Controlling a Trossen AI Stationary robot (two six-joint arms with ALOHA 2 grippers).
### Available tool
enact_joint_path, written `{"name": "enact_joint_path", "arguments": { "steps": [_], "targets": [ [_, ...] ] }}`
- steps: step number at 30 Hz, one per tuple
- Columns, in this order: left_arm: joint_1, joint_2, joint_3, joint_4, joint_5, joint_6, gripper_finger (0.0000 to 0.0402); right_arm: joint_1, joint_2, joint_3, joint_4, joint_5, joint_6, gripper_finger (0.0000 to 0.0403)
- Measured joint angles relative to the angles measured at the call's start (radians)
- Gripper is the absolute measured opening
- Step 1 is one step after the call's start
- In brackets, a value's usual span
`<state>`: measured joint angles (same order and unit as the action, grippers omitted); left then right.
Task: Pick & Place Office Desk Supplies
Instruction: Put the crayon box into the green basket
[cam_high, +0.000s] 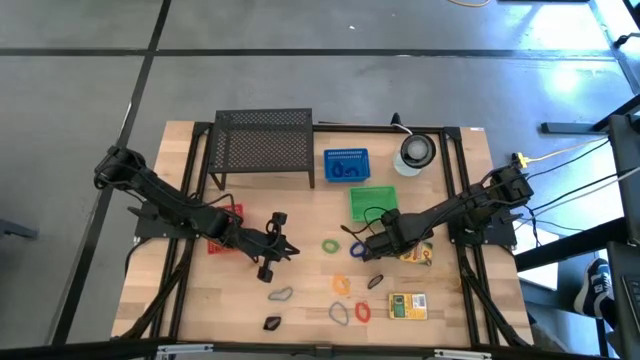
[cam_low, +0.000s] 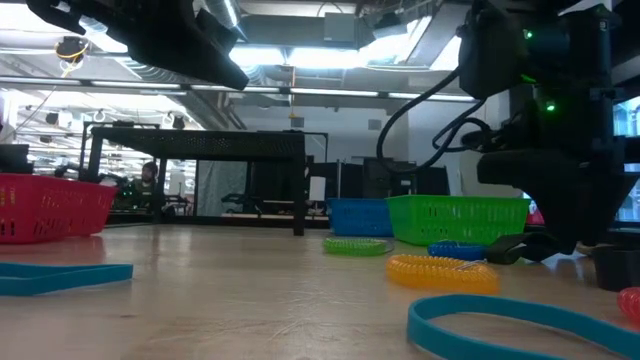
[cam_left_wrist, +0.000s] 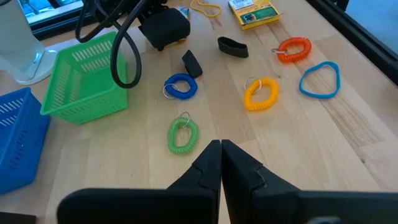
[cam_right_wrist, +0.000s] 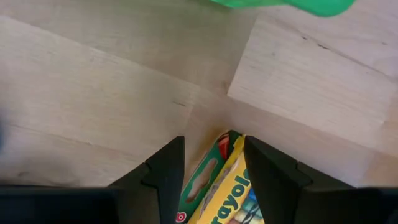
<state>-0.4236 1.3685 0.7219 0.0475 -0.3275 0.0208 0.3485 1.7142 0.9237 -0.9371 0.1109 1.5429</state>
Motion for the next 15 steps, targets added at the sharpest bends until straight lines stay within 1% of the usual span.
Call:
{"name": "enact_joint_path", "arguments": {
  "steps": [8, 11, 15],
  "targets": [
    [0.0, 0.0, 0.0, 0.0, 0.0, 0.0, 0.0001, 0.0, 0.0, -0.003, -0.009, -0.022, -0.002, 0.0164],
    [0.0, 0.0, 0.0, 0.0, 0.0, 0.0, 0.0001, 0.0, -0.001, -0.013, -0.023, -0.022, -0.002, 0.015],
    [0.0, 0.0, 0.0, 0.0, 0.0, 0.0, 0.0004, 0.0, -0.004, -0.031, -0.028, -0.022, -0.002, 0.0117]
  ]
}}
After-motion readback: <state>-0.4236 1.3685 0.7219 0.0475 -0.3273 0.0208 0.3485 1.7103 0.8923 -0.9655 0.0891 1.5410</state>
